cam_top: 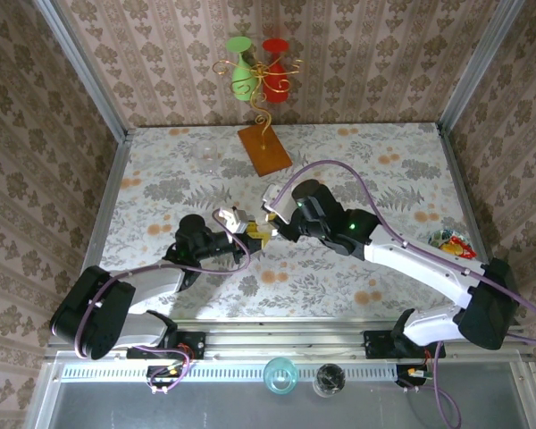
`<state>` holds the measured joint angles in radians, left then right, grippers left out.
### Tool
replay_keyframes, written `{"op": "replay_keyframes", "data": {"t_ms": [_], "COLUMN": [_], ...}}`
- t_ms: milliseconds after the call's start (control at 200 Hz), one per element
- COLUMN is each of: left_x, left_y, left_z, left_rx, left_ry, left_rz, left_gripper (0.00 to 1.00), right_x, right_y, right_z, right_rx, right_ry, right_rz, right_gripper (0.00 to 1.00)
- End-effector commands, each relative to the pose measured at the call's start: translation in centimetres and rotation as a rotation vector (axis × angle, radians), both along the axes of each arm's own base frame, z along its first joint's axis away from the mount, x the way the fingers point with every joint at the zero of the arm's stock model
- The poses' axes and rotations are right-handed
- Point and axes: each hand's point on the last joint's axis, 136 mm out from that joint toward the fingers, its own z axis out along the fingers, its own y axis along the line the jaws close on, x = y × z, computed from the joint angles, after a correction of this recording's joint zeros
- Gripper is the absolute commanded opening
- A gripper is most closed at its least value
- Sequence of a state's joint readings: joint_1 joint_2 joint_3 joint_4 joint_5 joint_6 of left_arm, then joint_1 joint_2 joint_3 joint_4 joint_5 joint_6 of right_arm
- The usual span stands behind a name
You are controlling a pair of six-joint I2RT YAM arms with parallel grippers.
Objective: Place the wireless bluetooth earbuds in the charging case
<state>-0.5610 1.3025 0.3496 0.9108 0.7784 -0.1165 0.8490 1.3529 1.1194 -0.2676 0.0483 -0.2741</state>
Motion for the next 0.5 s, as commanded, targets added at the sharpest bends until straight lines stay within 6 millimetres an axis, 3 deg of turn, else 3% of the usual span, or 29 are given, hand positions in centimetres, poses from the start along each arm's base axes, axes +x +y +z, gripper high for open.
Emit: {"op": "replay_keyframes", "data": {"t_ms": [0, 310, 330, 495], "left_x": [0.5, 0.1, 0.1, 0.3], "left_y": [-0.1, -0.3, -0.3, -0.2], "left_z": [2.1, 2.9, 2.9, 3.1], "left_rx": [-0.040, -0.057, -0.057, -0.061], "left_ry": [-0.026, -0.027, -0.026, -0.015], "left_rz": [0.006, -0.014, -0.015, -0.005], "left_gripper": [0.08, 0.08, 0.08, 0.08], "right_x": [0.3, -0.3, -0.1, -0.2], "right_y": [0.9, 1.7, 1.9, 2.0], "right_z": [1.7, 0.4, -0.7, -1.9], "right_rx": [0.021, -0.006, -0.029, -0.046], "right_ry": [-0.054, -0.036, -0.018, 0.008], "right_rz": [0.011, 0.038, 0.036, 0.042], "right_gripper": [0.18, 0.18, 0.18, 0.18]}}
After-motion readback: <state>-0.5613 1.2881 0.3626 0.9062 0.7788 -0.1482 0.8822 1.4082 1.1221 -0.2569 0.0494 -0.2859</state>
